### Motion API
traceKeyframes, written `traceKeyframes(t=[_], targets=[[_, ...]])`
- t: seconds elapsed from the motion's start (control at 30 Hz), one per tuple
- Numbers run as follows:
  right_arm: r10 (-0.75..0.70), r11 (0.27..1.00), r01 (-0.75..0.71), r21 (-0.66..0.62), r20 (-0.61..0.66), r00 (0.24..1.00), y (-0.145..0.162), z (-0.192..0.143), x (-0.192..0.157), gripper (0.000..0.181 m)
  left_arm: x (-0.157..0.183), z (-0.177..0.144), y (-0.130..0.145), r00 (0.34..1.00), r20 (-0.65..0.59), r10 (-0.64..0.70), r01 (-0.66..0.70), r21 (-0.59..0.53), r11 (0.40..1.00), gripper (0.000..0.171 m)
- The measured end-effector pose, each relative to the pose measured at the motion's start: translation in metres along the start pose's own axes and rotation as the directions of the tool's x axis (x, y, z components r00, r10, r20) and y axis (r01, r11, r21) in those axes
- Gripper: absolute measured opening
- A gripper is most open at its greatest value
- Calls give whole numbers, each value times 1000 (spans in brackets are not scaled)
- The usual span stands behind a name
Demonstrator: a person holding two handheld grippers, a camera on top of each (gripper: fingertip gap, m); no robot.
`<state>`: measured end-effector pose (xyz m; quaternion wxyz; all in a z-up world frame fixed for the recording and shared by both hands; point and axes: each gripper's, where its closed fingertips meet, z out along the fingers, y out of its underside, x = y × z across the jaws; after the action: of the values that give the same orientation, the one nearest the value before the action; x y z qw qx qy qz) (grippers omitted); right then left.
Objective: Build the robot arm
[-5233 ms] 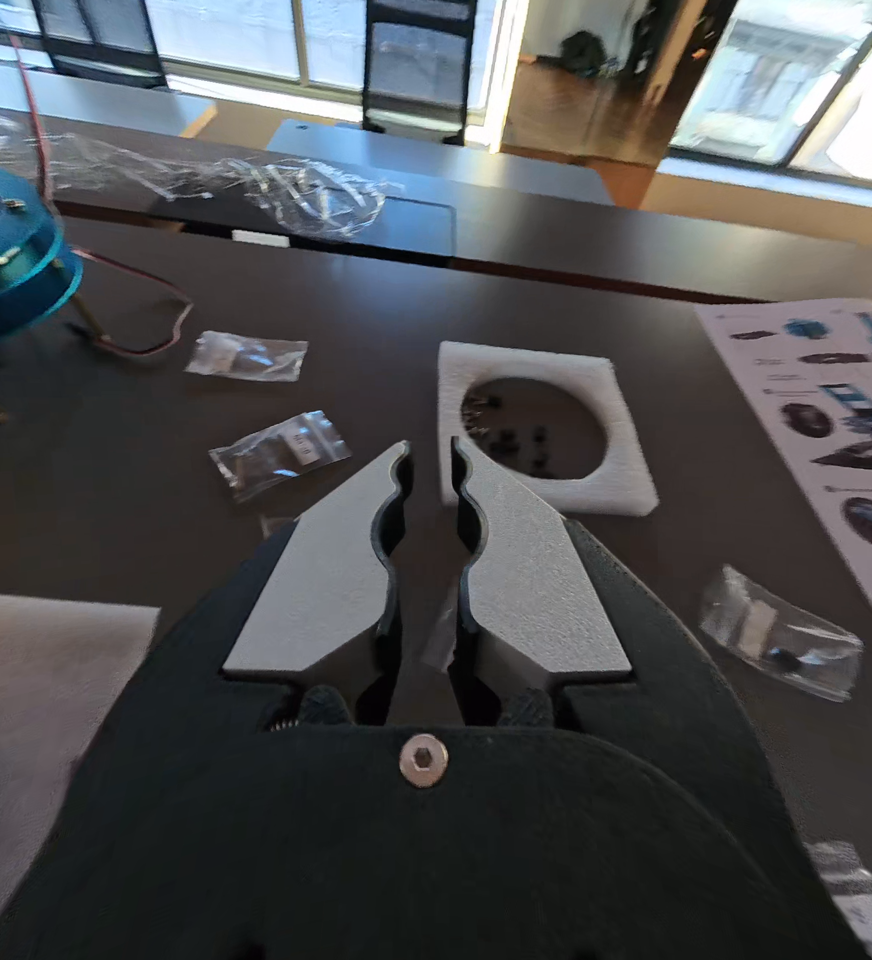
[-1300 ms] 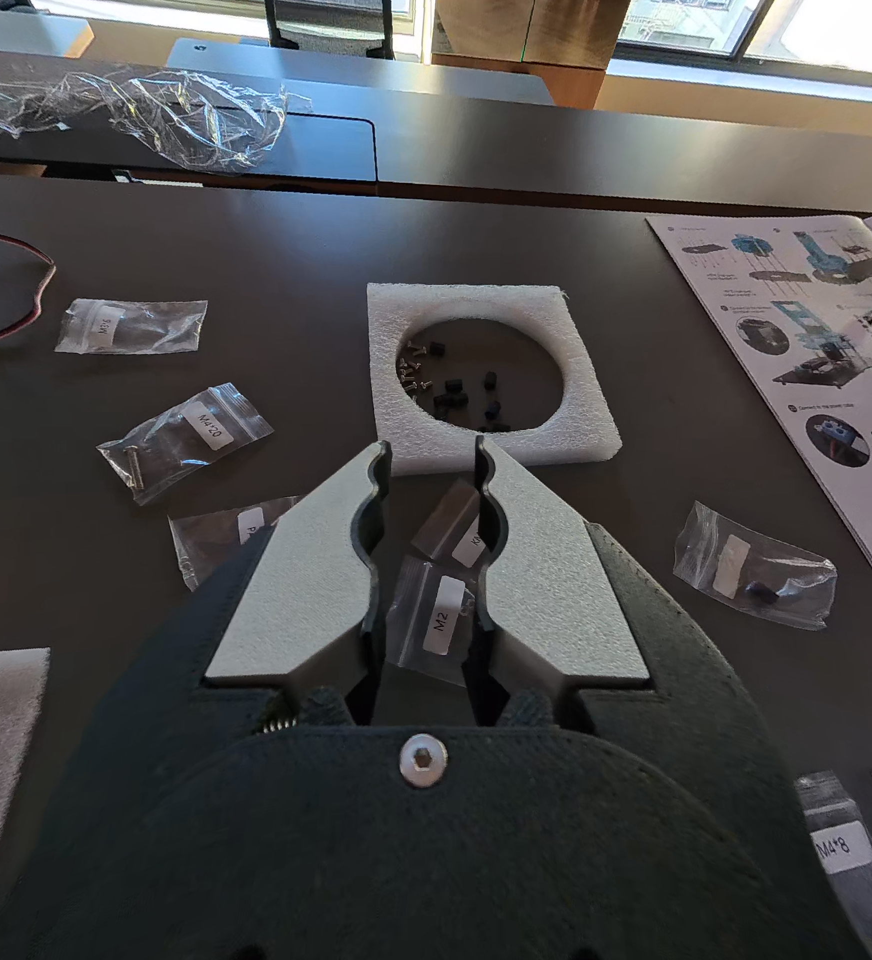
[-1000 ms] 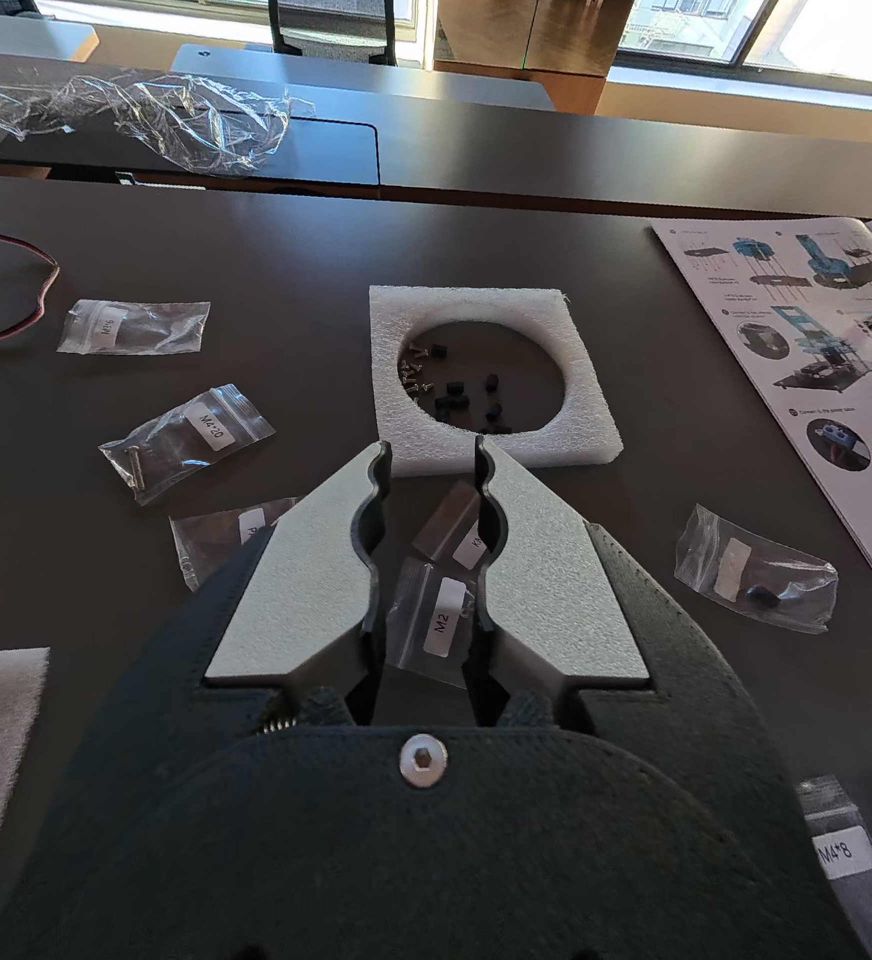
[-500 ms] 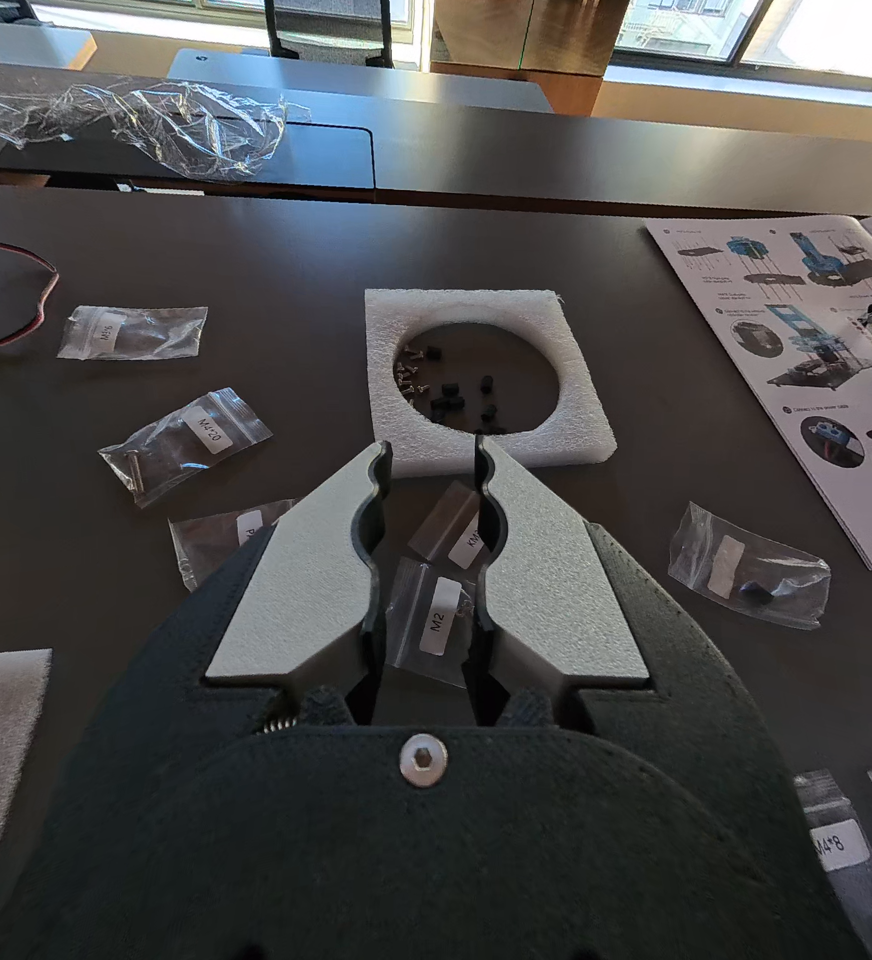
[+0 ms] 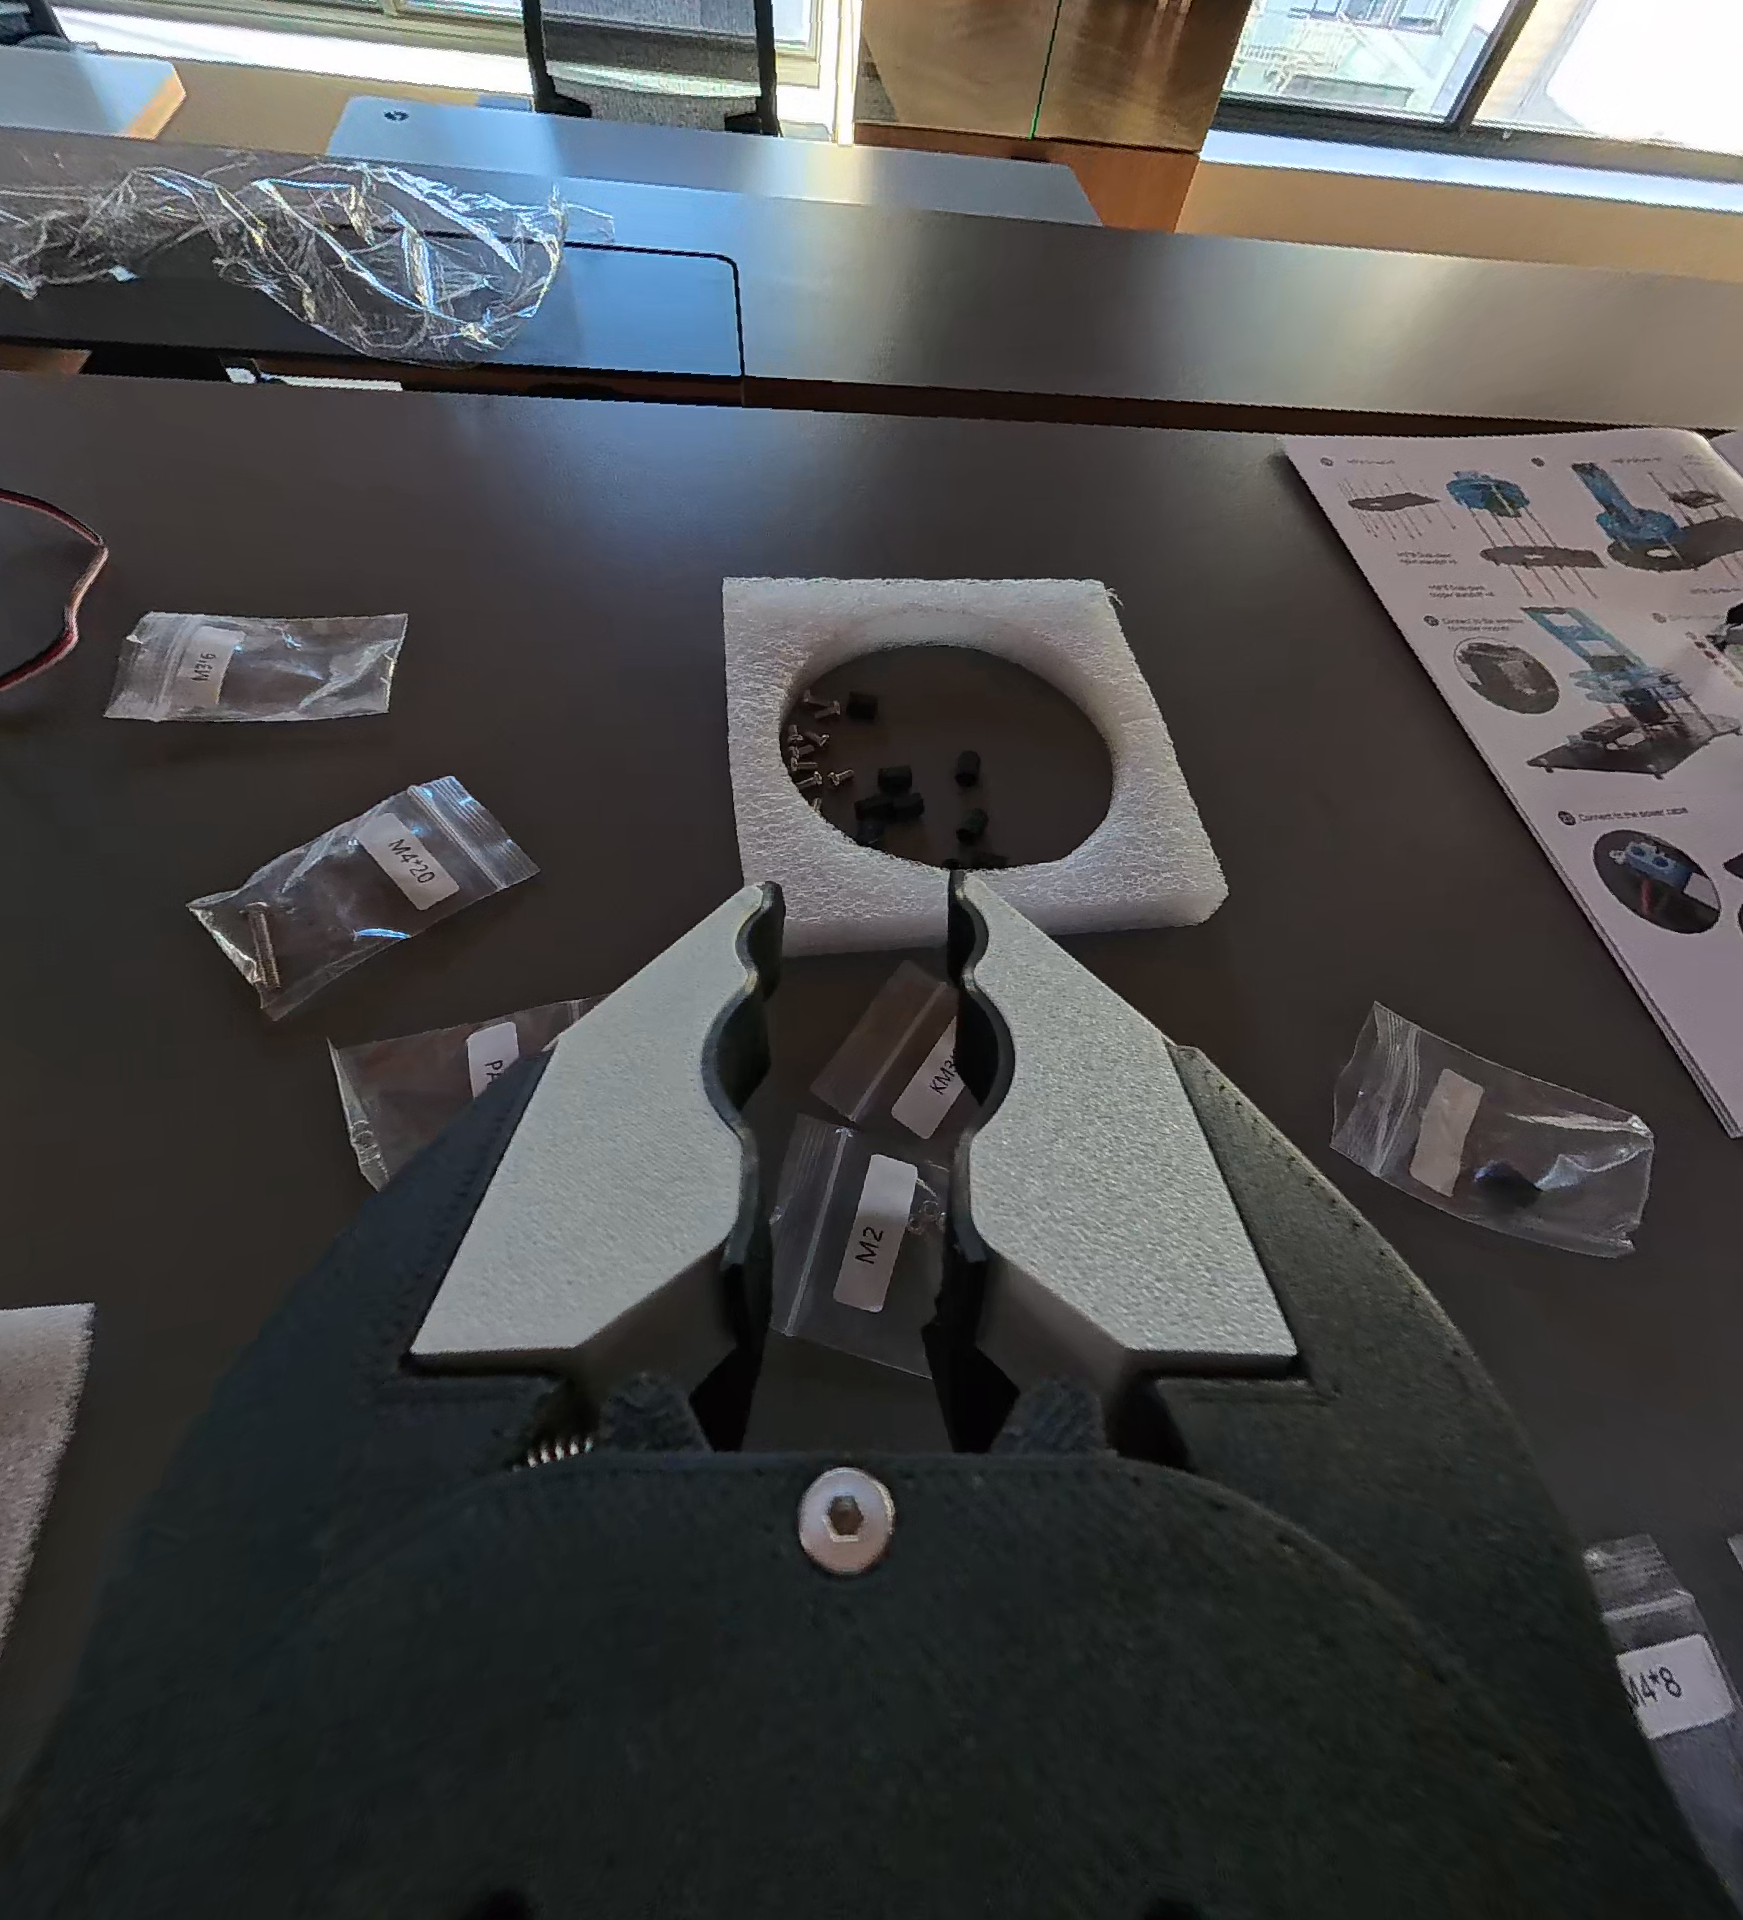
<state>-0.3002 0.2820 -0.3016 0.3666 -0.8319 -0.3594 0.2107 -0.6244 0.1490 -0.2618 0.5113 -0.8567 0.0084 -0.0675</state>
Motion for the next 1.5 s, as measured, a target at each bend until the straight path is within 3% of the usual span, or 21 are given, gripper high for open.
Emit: traceKeyframes(t=[0.63,0.9,1.03,1.17,1.27,1.5], targets=[[-7,1000,7,-5,8,1000,0,1,-1,8,4,-14,-19,997,23,69,-70,48,996,30],[20,1000,-20,-15,32,999,-1,1,-1,6,-11,-61,-66,999,54,8,-21,256,966,29],[-8,1000,9,-15,50,999,-11,-11,-8,19,-8,-90,-88,1000,25,-5,-4,370,929,28],[-90,984,66,165,142,986,-60,-50,-58,19,6,-134,-88,998,-30,-47,56,410,910,28],[-130,979,71,189,326,936,-72,-59,-124,25,0,-168,-59,998,21,-54,45,319,947,29],[-186,982,171,78,504,844,-27,-64,-231,20,-66,-286,19,971,194,-139,104,180,978,28]])
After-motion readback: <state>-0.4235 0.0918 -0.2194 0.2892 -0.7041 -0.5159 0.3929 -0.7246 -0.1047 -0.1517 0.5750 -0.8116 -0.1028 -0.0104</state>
